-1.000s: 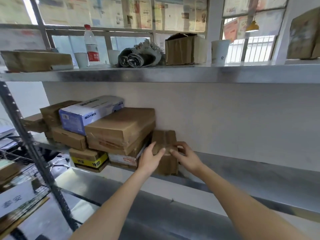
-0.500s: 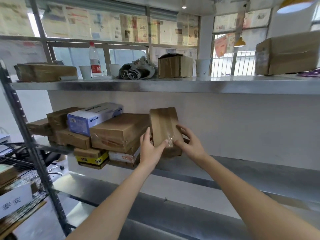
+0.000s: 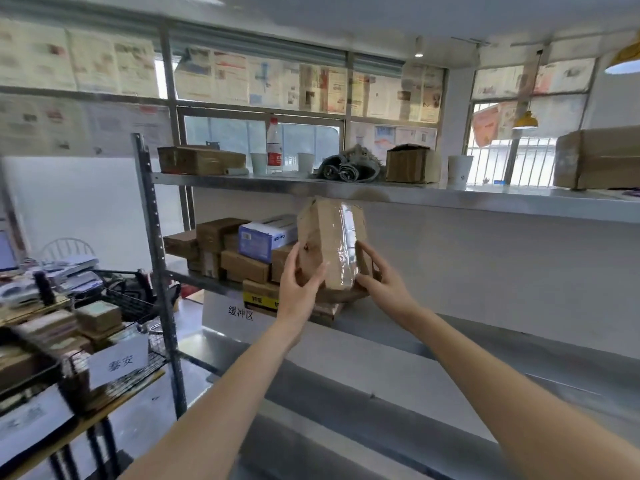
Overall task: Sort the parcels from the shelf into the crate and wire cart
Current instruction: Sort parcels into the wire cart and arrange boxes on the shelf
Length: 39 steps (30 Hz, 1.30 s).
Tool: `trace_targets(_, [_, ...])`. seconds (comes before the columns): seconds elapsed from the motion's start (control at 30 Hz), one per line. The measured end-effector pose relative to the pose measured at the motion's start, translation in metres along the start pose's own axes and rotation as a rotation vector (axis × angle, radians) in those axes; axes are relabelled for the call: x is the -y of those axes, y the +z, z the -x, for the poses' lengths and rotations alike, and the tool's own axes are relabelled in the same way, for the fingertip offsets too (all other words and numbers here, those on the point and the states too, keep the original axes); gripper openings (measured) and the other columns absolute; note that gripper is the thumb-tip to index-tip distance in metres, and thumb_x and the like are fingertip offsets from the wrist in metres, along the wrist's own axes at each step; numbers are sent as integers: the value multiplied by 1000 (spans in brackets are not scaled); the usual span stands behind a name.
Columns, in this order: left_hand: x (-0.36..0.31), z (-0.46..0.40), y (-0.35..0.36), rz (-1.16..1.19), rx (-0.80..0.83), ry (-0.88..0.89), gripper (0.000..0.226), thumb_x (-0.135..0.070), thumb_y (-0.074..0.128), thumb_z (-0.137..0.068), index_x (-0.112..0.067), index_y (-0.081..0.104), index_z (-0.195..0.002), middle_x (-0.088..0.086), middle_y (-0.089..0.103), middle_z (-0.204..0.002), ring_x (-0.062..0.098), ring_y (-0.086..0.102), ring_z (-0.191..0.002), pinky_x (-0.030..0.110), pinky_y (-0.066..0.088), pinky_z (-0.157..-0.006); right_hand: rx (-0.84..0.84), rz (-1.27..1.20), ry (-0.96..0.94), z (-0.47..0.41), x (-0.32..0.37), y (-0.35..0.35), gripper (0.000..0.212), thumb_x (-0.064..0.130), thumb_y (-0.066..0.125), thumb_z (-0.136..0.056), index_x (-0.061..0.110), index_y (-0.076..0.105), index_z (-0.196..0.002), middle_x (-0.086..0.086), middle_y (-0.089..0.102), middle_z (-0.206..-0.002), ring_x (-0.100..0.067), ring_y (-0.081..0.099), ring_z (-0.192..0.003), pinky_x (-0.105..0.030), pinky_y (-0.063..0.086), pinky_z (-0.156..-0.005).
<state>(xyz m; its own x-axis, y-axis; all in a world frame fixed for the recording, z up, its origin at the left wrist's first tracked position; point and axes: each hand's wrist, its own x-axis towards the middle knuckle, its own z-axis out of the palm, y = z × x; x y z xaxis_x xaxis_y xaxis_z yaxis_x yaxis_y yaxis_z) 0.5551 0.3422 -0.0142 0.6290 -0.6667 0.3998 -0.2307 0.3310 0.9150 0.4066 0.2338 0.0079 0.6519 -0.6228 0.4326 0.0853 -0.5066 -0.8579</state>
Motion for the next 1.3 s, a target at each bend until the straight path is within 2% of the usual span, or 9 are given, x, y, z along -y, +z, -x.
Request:
trace_targets(0.13, [-17,19,-59,-95,-151,-82,131,-83,78,-51,-37,19,-158,-5,26,-156,21,41,-139,41,42,-112,169,23,3,6,30,59,65,7,57,-96,33,42,-153,2,30,-161,-22,37,-144,-34,49,-107])
trace_targets(0.3, [-34,46,-133,40,-283,-34,66,-62,65,-86,-33,45,-142,2,44,-141,20,53,-123,25,51,-82,244,-39,27,20,77,135,70,50,56,-99,31,27,-160,17,20,-152,-6,26,-136,-27,29,-109])
trace_targets(0.37, [-46,59,-158,169,-328,-29,33,-42,57,-102,-34,51,-133,1,55,-133,22,59,-118,33,55,-82,266,2,23,23,87,163,86,60,65,-89,27,29,-160,16,23,-153,-8,31,-137,-32,31,-114])
trace_targets(0.47, [-58,71,-194,206,-375,-14,21,-29,49,-107,-34,60,-125,2,62,-131,22,62,-117,39,57,-85,324,-53,10,20,91,199,73,57,68,-90,27,43,-152,6,49,-150,-14,54,-128,-40,47,-110])
trace_targets(0.57, [-63,80,-232,96,-389,10,23,-27,50,-107,-37,61,-125,1,62,-130,22,63,-117,41,60,-86,344,-115,-2,14,95,231,77,57,67,-90,30,38,-155,6,57,-142,-16,60,-122,-42,53,-105])
trace_targets(0.67, [-65,86,-264,57,-440,-23,31,-33,51,-106,-34,49,-138,-9,60,-125,7,61,-108,21,54,-75,358,-185,-35,5,101,264,71,42,65,-96,29,32,-157,6,53,-140,-17,57,-123,-35,53,-100])
trace_targets(0.87, [-63,78,-319,98,-533,-91,25,-49,55,-100,-42,57,-125,-9,60,-130,12,63,-112,19,55,-65,416,-418,52,-29,97,329,50,19,58,-103,34,45,-149,7,62,-119,-12,64,-104,-16,56,-61])
trace_targets(1.1, [-50,30,-379,-17,-534,-103,103,-65,84,-61,-49,32,-149,-4,45,-150,22,56,-126,44,58,-95,474,-513,163,-87,74,398,42,18,47,-107,47,58,-135,-2,63,-129,-27,64,-115,-36,62,-78])
trace_targets(1.3, [-24,-15,-428,-172,-644,-126,87,-36,86,-78,-34,40,-152,-14,43,-129,10,45,-118,34,49,-99,521,-384,83,-140,53,446,46,4,44,-107,36,56,-137,-6,60,-131,-26,61,-116,-28,59,-70])
